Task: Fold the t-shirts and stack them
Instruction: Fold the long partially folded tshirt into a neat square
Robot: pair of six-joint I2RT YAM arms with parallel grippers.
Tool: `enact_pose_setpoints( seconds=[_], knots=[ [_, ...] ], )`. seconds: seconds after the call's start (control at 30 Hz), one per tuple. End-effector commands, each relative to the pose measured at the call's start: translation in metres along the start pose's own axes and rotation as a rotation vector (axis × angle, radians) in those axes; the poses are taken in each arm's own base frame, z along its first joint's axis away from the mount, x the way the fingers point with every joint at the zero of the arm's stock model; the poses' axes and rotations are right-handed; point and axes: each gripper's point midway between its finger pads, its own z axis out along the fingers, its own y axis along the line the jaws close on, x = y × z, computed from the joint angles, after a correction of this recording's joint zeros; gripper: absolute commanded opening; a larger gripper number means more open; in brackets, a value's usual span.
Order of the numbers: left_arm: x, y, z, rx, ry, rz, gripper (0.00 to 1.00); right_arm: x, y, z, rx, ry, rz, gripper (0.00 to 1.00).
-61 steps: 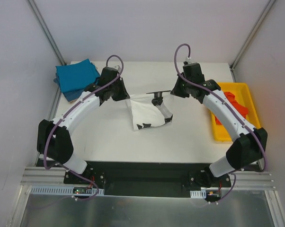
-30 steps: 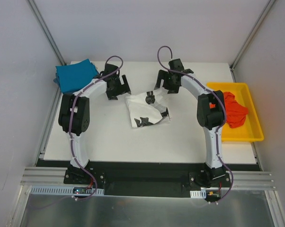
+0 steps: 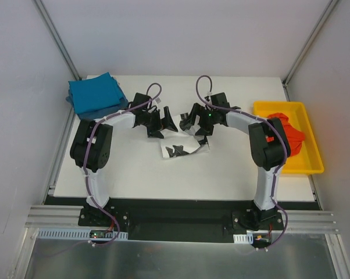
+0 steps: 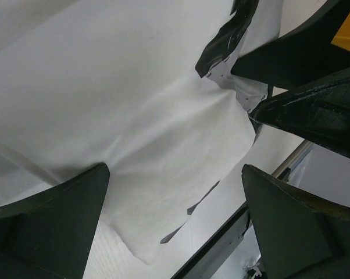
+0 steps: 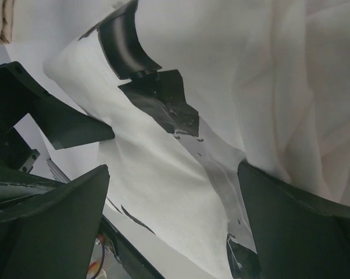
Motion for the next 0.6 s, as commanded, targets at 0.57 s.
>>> enact_pose_setpoints(
  seconds=[0.57],
  knots=[
    [0.154, 0.012, -0.059, -0.033, 0.040, 0.178, 0.99, 0.192, 0.006, -0.054, 0.025, 0.101, -0.171, 0.98]
  ],
)
